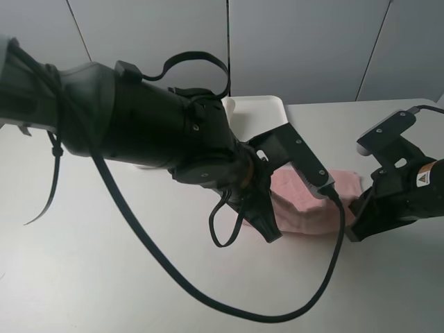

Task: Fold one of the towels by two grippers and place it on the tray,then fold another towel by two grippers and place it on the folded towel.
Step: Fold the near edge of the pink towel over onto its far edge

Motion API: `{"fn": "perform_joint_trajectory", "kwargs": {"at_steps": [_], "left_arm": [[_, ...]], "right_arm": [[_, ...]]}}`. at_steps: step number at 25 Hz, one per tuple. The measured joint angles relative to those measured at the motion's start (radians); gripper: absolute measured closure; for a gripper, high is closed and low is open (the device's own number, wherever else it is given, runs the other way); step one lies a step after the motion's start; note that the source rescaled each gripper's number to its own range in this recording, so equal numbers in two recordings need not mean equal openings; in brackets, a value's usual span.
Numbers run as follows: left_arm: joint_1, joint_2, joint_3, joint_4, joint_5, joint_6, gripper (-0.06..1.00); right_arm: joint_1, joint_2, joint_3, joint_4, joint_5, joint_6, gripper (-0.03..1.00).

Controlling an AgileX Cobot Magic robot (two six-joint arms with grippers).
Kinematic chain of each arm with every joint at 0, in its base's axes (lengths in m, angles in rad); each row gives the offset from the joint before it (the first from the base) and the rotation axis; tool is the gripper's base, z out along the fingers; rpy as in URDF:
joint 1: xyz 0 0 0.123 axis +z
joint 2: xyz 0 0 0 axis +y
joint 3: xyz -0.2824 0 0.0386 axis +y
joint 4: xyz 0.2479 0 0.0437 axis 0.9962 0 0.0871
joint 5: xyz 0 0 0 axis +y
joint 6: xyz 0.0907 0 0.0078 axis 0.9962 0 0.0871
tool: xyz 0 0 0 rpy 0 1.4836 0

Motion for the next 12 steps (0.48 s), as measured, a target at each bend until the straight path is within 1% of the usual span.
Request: {"fn": "perform_joint_trajectory", "kwargs": {"at_steps": [4, 7, 12], "left_arm": [[0.056, 0.000, 0.000, 0.008, -0.014, -0.027, 0.93], [0.093, 0.000, 0.000, 0.012, -0.029, -0.051, 0.93], [0.114, 0.000, 0.000, 0.012, -0.070, -0.058, 0.93]], "right_arm": [[0.000, 0.059, -0.023, 0.000, -0.062, 0.045, 0.97], [0.000, 0.081, -0.048, 0.000, -0.093, 0.051, 0.97], [0.000, 0.121, -0.062, -0.004, -0.144, 0.055, 0.97]]}}
